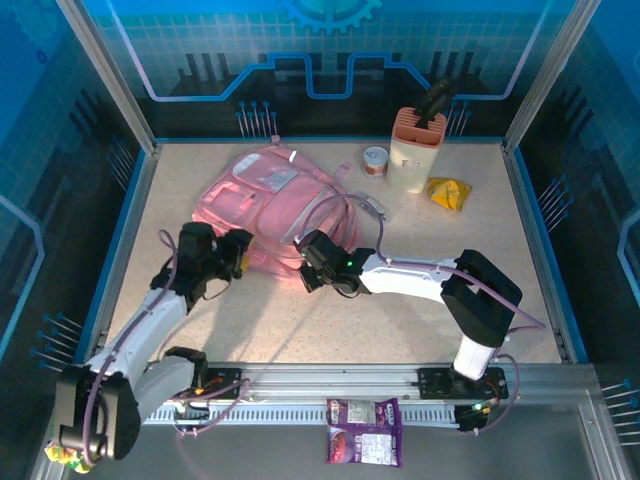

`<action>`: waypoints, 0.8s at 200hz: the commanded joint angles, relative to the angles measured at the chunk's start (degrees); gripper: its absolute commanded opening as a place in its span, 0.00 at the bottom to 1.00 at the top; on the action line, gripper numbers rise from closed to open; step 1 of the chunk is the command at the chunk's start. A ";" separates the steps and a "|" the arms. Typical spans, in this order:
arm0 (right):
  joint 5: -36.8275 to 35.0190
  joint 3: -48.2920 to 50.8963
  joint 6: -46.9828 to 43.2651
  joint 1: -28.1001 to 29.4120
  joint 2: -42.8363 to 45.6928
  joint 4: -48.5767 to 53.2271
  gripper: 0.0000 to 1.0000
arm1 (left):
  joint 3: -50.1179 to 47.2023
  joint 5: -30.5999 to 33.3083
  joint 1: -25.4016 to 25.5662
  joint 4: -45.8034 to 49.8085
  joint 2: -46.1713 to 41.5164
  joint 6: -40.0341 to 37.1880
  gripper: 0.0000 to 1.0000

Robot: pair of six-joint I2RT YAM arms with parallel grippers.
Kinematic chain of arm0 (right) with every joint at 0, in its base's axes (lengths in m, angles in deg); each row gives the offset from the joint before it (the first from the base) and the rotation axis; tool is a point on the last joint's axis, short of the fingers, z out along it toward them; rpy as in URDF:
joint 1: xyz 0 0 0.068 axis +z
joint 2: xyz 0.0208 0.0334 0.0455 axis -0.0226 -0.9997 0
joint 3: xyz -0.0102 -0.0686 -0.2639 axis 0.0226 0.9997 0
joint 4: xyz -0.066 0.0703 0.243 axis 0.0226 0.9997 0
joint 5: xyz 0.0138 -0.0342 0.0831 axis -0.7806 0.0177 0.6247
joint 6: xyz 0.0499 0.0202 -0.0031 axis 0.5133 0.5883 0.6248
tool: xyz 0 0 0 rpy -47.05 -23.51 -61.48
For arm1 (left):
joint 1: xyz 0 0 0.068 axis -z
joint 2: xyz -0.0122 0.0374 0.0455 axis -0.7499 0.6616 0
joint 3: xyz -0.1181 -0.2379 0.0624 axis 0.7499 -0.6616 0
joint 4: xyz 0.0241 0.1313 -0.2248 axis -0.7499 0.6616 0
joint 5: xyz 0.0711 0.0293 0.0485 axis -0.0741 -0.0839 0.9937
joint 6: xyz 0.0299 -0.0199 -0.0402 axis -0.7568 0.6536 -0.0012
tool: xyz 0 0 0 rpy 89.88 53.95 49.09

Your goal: Pack the student bag

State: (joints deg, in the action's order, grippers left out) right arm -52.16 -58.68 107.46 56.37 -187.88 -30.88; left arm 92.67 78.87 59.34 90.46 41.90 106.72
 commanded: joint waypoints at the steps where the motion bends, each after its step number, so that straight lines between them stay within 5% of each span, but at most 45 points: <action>1: 1.23 -0.36 1.11 -0.05 -1.12 0.81 0.00 | -3.36 6.66 5.67 -2.37 0.20 11.59 0.57; 39: 0.85 0.74 1.81 -0.01 -0.34 -0.10 0.00 | -3.41 11.96 13.73 -6.68 3.98 16.80 0.54; 122: 1.42 0.91 1.87 -0.14 -0.93 -0.42 0.00 | 2.74 10.27 17.64 -17.39 19.52 18.26 0.45; 160: 0.61 0.54 1.99 -0.16 -1.63 0.11 0.05 | 4.56 10.15 17.73 -16.27 20.97 17.83 0.14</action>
State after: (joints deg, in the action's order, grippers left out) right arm -51.75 -58.53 108.51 56.37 -188.26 -31.43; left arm 95.60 87.76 76.57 76.56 62.57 124.08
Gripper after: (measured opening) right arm 0.063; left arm 0.224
